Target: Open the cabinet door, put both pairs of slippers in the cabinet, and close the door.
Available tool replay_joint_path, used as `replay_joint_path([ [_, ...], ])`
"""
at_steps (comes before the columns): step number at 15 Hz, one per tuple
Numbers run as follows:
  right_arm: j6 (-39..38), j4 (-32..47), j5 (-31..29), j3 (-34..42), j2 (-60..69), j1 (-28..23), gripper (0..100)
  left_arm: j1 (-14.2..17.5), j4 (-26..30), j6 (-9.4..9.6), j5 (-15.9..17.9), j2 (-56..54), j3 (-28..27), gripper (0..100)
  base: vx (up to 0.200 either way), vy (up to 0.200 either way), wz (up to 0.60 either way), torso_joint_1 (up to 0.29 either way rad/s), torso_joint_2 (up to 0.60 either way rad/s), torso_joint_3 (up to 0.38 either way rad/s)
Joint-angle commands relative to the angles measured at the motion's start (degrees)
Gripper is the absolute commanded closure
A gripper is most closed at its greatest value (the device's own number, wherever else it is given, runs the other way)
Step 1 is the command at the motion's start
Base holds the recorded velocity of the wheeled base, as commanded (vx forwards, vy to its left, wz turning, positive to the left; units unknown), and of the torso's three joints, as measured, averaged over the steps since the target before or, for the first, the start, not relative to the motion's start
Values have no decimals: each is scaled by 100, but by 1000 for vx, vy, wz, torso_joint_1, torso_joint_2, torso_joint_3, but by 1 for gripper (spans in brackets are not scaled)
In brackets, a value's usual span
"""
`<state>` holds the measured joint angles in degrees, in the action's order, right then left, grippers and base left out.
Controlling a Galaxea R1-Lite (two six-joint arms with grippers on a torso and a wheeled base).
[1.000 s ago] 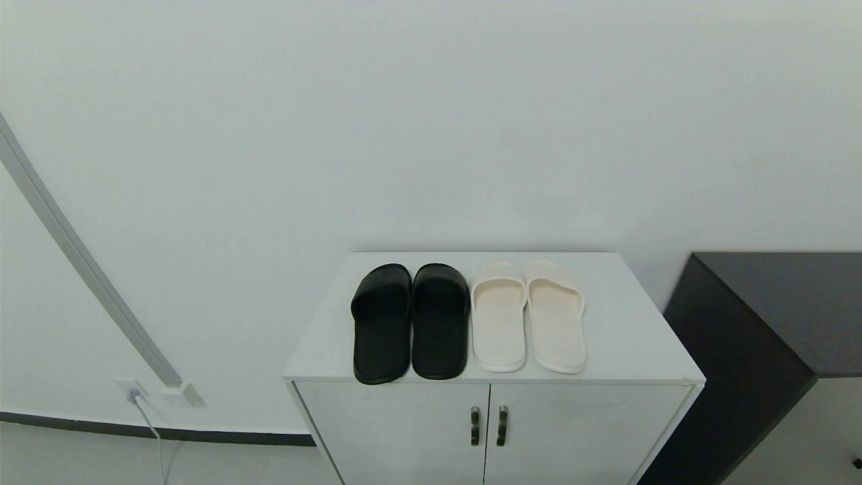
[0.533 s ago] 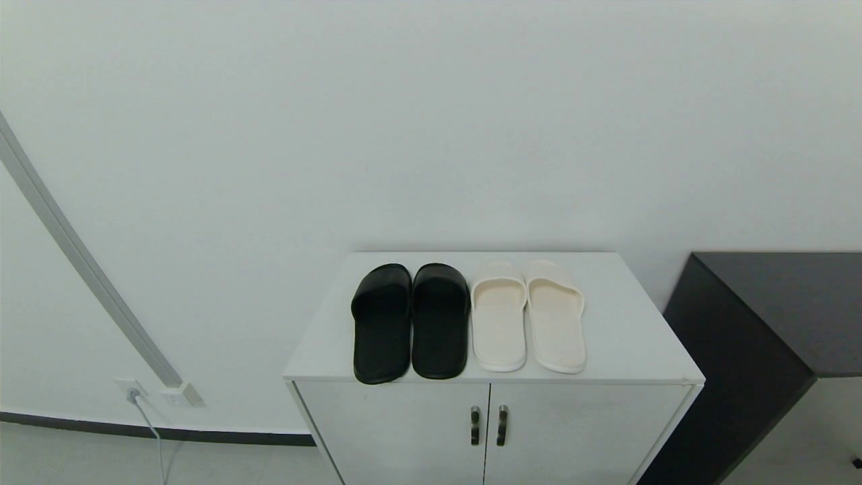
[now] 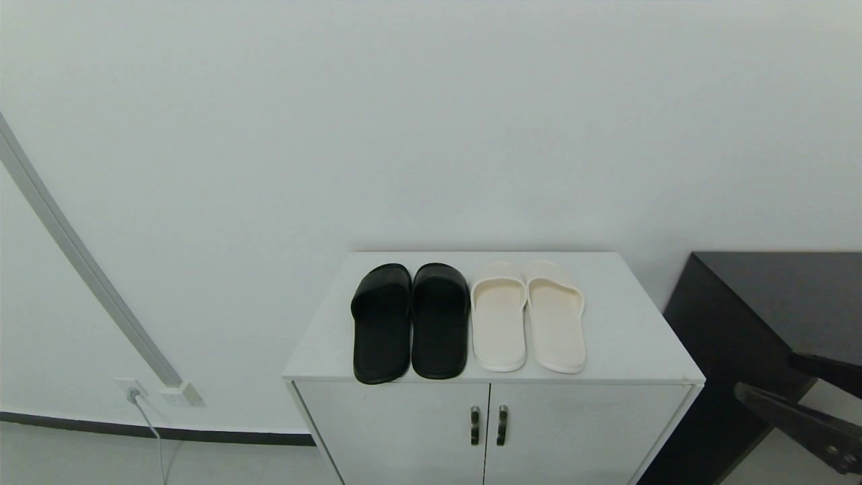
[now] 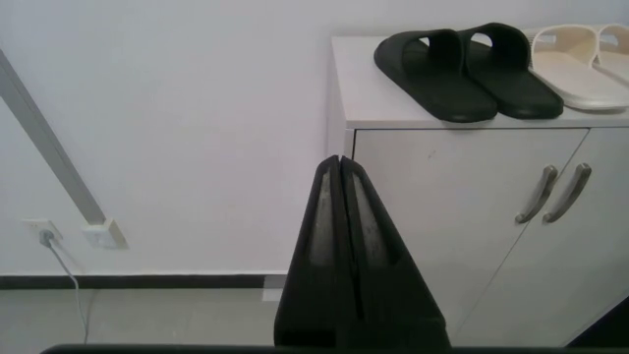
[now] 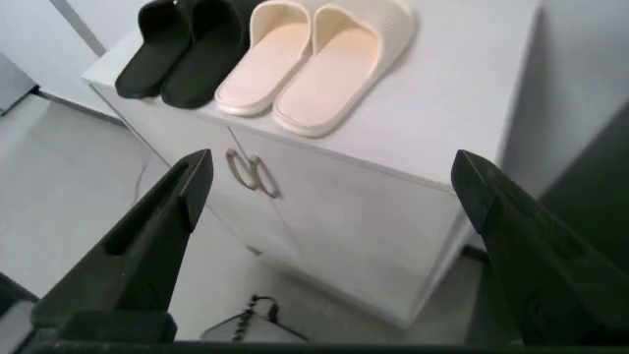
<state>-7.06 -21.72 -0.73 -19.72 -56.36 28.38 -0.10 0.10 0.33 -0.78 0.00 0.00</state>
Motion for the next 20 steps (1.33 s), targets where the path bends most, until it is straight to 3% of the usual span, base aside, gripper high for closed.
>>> replay_joint_path([
  [1, -551, -508, -858, -541, -1571, 1073, 0, 1, -1, 2, -1, 0, 0, 100, 0, 0, 0, 0, 0, 0],
  [9, -1368, -491, -2572, -2695, -4120, 1908, 0, 1, 8, 11, 34, 9, -9, 100, 0, 0, 0, 0, 0, 0],
  [15, -1491, -965, -3900, -3916, -5843, 1838, 0, 1, 8, 11, 43, 9, -9, 100, 0, 0, 0, 0, 0, 0],
  [20, -1034, -1581, -4277, -4742, -6854, 1495, 0, 1, 8, 11, 34, 0, -9, 100, 0, 0, 0, 0, 0, 0],
])
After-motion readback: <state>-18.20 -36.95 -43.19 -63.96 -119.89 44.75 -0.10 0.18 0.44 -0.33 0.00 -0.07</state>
